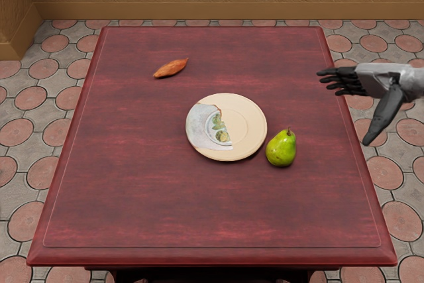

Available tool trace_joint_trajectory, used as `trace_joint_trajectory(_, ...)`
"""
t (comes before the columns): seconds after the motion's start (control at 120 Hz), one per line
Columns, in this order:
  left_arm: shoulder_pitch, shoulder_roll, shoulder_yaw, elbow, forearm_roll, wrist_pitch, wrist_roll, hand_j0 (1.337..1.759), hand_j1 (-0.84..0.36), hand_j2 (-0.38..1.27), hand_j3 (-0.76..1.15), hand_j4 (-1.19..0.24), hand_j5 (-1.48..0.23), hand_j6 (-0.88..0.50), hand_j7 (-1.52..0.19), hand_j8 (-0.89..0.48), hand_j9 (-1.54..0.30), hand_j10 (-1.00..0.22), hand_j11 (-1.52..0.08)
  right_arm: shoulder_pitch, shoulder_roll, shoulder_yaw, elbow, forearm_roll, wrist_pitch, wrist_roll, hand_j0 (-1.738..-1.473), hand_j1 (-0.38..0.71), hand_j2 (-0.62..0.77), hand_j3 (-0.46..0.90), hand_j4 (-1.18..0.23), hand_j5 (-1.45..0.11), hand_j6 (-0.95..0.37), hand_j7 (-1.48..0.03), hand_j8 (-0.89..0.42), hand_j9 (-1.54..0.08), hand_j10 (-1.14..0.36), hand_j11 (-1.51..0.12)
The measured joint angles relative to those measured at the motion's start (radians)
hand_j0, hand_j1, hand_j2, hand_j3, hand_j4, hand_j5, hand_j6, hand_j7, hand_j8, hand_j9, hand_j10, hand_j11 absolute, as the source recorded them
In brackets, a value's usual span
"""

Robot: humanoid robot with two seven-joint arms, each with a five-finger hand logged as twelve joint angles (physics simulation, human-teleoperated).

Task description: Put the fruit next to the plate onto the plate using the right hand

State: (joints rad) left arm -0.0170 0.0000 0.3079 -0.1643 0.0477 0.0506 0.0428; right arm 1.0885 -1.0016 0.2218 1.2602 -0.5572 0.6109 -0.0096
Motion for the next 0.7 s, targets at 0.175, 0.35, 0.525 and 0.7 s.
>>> trace_joint_trajectory(0.175,0.0,0.0,0.0,0.0,0.0,0.0,0.0,1.658,0.35,0.0,0.0,0.0,0.0,0.0,0.0,0.0,0.0,0.0,0.0,-0.001,0.054,0.006,0.062,0.003,-0.01,-0.051,-1.658,-0.31,0.0,0.0,-0.04,-0.04,-0.04,-0.04,-0.04,-0.04,-0.04,-0.04)
trace_joint_trajectory(0.35,0.0,0.0,0.0,0.0,0.0,0.0,0.0,1.658,0.35,0.0,0.0,0.0,0.0,0.0,0.0,0.0,0.0,0.0,0.0,0.001,0.068,0.037,0.129,0.002,-0.141,-0.175,-1.658,-0.31,0.0,0.0,-0.04,-0.04,-0.04,-0.04,-0.04,-0.04,-0.04,-0.04)
trace_joint_trajectory(0.525,0.0,0.0,0.0,0.0,0.0,0.0,0.0,1.658,0.35,0.0,0.0,0.0,0.0,0.0,0.0,0.0,0.0,0.0,0.0,-0.052,0.101,0.045,0.245,-0.009,-0.507,-0.187,-1.658,-0.31,-0.01,0.0,-0.04,-0.04,-0.04,-0.04,-0.04,-0.04,-0.04,-0.04)
trace_joint_trajectory(0.7,-0.001,0.0,0.0,0.0,0.0,0.0,0.0,1.658,0.35,0.0,0.0,0.0,0.0,0.0,0.0,0.0,0.0,0.0,0.0,-0.17,0.094,0.048,0.352,-0.02,-0.723,-0.099,-1.658,-0.31,0.0,0.0,-0.04,-0.04,-0.04,-0.04,-0.04,-0.04,-0.04,-0.04)
